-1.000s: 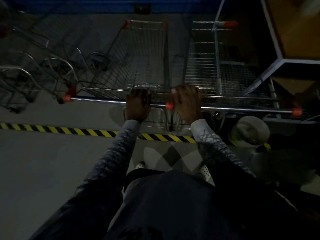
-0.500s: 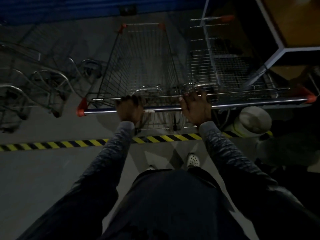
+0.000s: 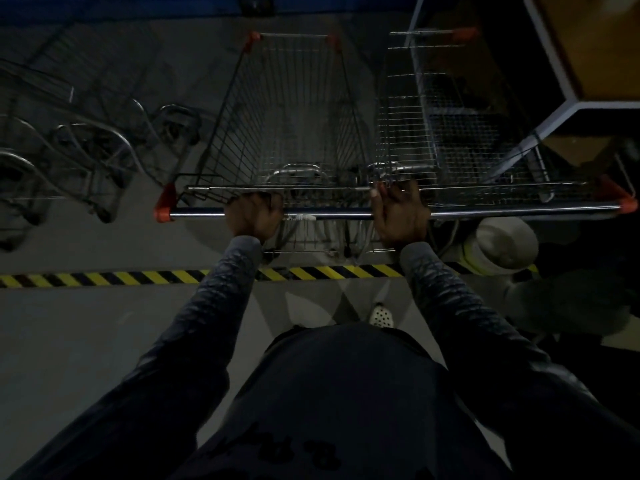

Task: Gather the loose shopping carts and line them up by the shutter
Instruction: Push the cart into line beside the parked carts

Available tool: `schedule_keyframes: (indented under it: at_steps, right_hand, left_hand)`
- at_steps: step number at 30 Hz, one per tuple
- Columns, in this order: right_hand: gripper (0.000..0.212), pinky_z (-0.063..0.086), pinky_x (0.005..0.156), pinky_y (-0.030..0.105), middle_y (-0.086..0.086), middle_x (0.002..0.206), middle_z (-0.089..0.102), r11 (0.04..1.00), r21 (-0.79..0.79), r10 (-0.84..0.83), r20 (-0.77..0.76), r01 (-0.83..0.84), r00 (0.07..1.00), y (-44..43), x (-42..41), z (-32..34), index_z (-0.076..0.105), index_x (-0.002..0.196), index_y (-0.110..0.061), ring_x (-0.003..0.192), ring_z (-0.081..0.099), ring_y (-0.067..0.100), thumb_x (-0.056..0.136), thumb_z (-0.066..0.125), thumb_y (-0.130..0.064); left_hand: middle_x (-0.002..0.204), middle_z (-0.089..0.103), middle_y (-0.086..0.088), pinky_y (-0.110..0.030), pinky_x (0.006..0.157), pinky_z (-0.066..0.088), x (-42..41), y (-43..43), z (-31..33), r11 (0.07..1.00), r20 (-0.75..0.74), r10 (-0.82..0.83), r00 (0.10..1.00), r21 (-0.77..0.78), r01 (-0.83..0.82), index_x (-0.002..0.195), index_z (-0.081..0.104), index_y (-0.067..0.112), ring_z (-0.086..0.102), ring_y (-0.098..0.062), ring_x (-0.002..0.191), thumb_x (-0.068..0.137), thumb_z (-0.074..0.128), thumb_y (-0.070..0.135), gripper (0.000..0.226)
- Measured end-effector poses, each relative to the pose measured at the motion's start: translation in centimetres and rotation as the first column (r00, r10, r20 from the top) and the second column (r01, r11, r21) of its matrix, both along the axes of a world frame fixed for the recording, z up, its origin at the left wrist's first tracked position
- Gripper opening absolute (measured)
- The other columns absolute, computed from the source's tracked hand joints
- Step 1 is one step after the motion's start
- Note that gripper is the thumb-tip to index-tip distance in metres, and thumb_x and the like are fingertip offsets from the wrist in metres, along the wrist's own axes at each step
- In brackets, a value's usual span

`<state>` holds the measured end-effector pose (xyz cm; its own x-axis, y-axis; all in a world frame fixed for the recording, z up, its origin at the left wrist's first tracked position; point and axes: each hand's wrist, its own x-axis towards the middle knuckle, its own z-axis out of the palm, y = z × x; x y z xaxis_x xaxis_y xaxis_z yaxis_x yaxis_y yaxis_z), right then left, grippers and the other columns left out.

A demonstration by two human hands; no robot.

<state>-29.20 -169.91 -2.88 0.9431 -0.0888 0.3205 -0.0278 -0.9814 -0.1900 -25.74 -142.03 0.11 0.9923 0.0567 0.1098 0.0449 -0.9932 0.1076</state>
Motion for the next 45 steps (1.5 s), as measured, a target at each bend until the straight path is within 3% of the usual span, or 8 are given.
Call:
schedule_keyframes:
  at_steps: [9, 15, 23, 28, 34, 38, 41, 45]
  right_hand:
    - [0.041, 0.050, 0.067, 0.036, -0.001, 0.100, 0.071, 0.998, 0.037, 0.043, 0.143, -0.048, 0.989, -0.1, 0.0, -0.3, 0.074, 0.107, -0.017, 0.113, 0.056, 0.030, 0.108, 0.038, -0.038]
    - [0.037, 0.049, 0.070, 0.038, -0.001, 0.099, 0.072, 0.997, 0.043, 0.052, 0.206, -0.062, 0.977, -0.4, 0.0, -0.8, 0.075, 0.100, -0.014, 0.113, 0.053, 0.026, 0.106, 0.044, -0.033]
    - [0.040, 0.047, 0.067, 0.037, 0.000, 0.098, 0.073, 0.996, 0.034, 0.073, 0.216, -0.083, 0.974, -0.6, 0.1, -1.2, 0.076, 0.103, -0.012, 0.110, 0.056, 0.027, 0.107, 0.042, -0.032]
    - [0.038, 0.050, 0.074, 0.042, 0.003, 0.102, 0.072, 0.993, 0.062, 0.079, 0.237, -0.097, 0.968, -1.1, 0.2, -1.7, 0.075, 0.106, -0.013, 0.110, 0.056, 0.030, 0.106, 0.042, -0.032]
    - [0.039, 0.051, 0.078, 0.044, 0.005, 0.104, 0.073, 0.990, 0.074, 0.095, 0.252, -0.117, 0.963, -1.6, 0.4, -2.5, 0.075, 0.104, -0.010, 0.107, 0.059, 0.034, 0.106, 0.043, -0.031]
    - [0.036, 0.051, 0.077, 0.043, 0.006, 0.102, 0.072, 0.989, 0.075, 0.102, 0.265, -0.126, 0.959, -1.7, 0.3, -2.2, 0.075, 0.100, -0.010, 0.106, 0.058, 0.035, 0.105, 0.045, -0.030]
    - [0.036, 0.050, 0.076, 0.042, 0.006, 0.097, 0.071, 0.987, 0.063, 0.128, 0.262, -0.149, 0.957, -1.7, 0.2, -2.0, 0.074, 0.098, -0.008, 0.103, 0.059, 0.035, 0.105, 0.045, -0.029]
    - [0.035, 0.050, 0.076, 0.043, 0.005, 0.098, 0.071, 0.987, 0.076, 0.119, 0.255, -0.143, 0.960, -1.8, 0.2, -2.1, 0.074, 0.100, -0.009, 0.104, 0.058, 0.035, 0.105, 0.045, -0.029]
  left_hand:
    - [0.065, 0.066, -0.026, -0.039, 0.066, 0.049, -0.5, 0.2, -0.5, 0.997, 0.033, -0.041, 0.999, -0.066, 0.043, 0.068, 0.070, 0.002, 0.065, -0.043, 0.061, 0.092, 0.039, 0.038, 0.053]
    - [0.071, 0.069, -0.022, -0.035, 0.065, 0.043, -0.2, 0.4, -1.2, 1.000, -0.025, -0.017, 1.000, -0.002, 0.016, 0.071, 0.072, 0.004, 0.066, -0.039, 0.067, 0.090, 0.023, 0.049, 0.069]
    - [0.078, 0.072, -0.015, -0.035, 0.064, 0.033, 0.4, 0.9, -2.5, 0.990, -0.108, -0.040, 0.993, 0.131, 0.054, 0.080, 0.073, 0.008, 0.067, -0.036, 0.073, 0.092, 0.025, 0.045, 0.061]
    - [0.082, 0.072, -0.013, -0.037, 0.065, 0.027, 0.4, 0.9, -3.4, 0.973, -0.156, -0.075, 0.985, 0.205, 0.107, 0.088, 0.069, 0.010, 0.066, -0.035, 0.076, 0.094, 0.033, 0.044, 0.049]
    - [0.074, 0.071, -0.015, -0.034, 0.064, 0.032, -0.3, 0.2, -2.6, 0.995, -0.064, -0.054, 0.996, 0.081, 0.059, 0.075, 0.070, 0.008, 0.067, -0.036, 0.068, 0.090, 0.036, 0.040, 0.050]
    - [0.064, 0.068, -0.020, -0.034, 0.064, 0.046, -0.8, 0.0, -1.9, 0.998, 0.007, -0.004, 1.000, -0.059, 0.004, 0.065, 0.071, 0.005, 0.066, -0.038, 0.059, 0.088, 0.045, 0.035, 0.046]
    - [0.063, 0.068, -0.017, -0.034, 0.063, 0.045, -0.8, 0.1, -2.0, 0.997, 0.009, -0.071, 0.997, 0.014, 0.071, 0.066, 0.069, 0.007, 0.065, -0.038, 0.057, 0.087, 0.050, 0.033, 0.038]
    - [0.071, 0.070, -0.016, -0.033, 0.062, 0.034, -1.0, 0.1, -2.2, 0.998, -0.029, -0.037, 0.999, 0.040, 0.038, 0.072, 0.070, 0.007, 0.066, -0.036, 0.065, 0.090, 0.034, 0.040, 0.052]
